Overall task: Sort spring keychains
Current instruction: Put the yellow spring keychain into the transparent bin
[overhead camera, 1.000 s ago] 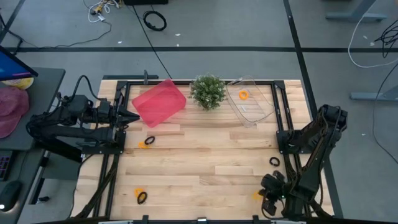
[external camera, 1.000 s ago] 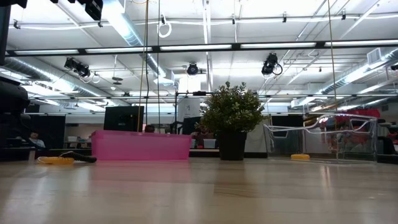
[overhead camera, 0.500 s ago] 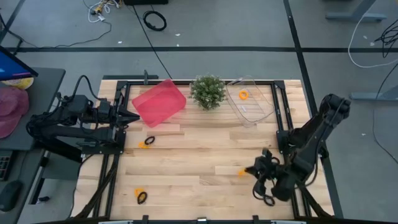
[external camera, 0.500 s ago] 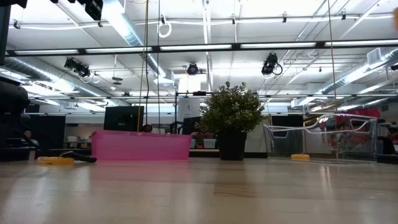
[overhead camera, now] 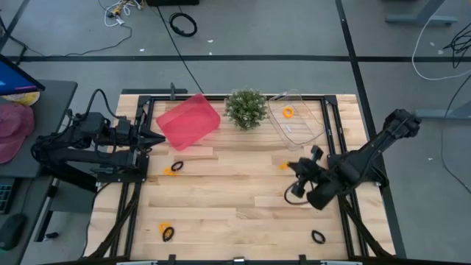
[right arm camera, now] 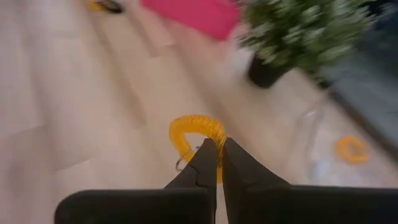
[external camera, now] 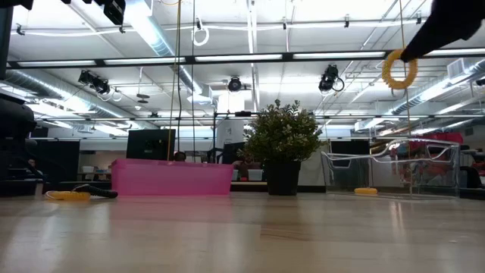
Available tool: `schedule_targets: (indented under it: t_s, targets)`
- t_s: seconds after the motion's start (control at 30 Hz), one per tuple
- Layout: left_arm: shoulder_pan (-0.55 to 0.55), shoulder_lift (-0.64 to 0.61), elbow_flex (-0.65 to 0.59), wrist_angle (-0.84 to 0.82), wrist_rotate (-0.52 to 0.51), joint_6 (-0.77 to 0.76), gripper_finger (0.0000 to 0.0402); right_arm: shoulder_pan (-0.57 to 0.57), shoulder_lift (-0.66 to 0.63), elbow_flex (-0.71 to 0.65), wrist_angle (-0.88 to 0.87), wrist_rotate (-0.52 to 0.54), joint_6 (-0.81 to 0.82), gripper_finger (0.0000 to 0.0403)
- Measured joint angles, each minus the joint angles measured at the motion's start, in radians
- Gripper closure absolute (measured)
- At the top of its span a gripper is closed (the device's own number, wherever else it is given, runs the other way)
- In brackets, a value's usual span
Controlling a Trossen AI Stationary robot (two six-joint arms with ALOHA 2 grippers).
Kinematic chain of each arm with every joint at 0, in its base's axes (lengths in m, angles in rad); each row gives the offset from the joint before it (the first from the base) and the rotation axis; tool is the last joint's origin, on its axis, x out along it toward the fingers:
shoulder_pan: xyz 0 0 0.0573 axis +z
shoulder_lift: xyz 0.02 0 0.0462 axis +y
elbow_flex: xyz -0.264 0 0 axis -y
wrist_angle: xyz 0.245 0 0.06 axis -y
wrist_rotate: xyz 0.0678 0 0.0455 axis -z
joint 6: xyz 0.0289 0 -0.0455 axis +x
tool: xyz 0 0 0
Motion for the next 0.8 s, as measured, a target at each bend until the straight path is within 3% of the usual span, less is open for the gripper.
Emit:
schedule_targets:
  t_s: [0.8]
  targets:
    - [0.000, 0.000, 0.000, 0.000, 0.000, 0.000, 0.0371, -0.561, -0.031, -0.001, -0.043, 0.263, -0.375, 0.0399]
